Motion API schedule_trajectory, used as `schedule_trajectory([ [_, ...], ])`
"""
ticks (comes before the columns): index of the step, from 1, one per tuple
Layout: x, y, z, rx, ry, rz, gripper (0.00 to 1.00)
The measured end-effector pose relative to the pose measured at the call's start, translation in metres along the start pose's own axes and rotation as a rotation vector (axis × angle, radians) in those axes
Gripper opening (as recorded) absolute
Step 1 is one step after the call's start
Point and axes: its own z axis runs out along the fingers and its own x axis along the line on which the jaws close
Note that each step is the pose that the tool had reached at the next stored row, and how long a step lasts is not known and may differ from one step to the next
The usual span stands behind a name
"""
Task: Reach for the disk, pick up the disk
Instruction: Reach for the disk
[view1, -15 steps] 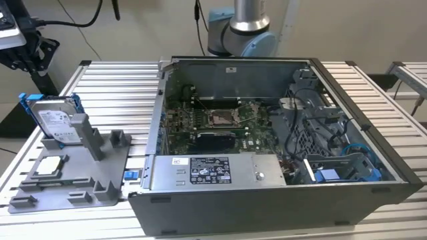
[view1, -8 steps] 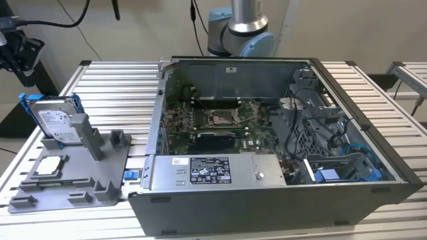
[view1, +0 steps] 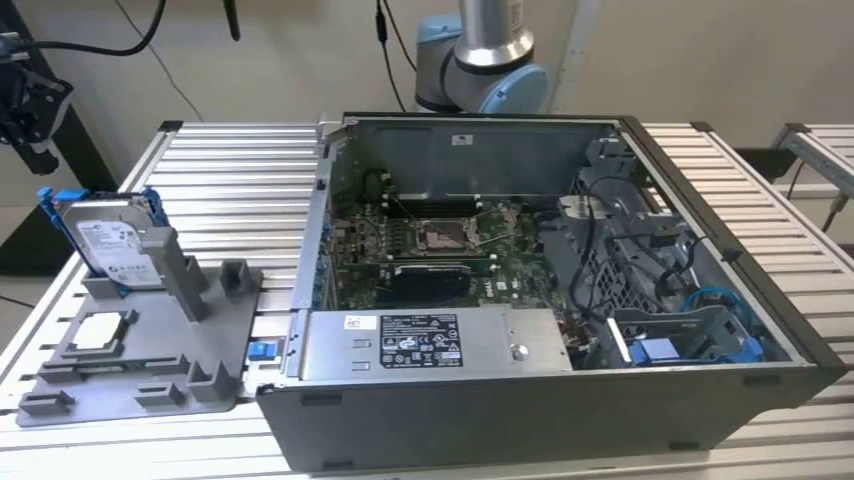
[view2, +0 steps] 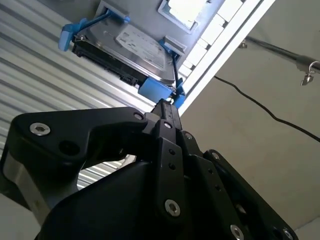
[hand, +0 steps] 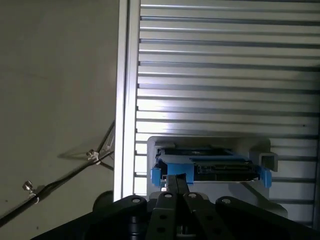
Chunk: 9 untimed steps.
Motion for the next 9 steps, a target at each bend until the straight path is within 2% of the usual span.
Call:
schedule_trajectory([
  [9, 0.0, 0.0, 0.0, 0.0, 0.0001, 0.0, 0.0],
])
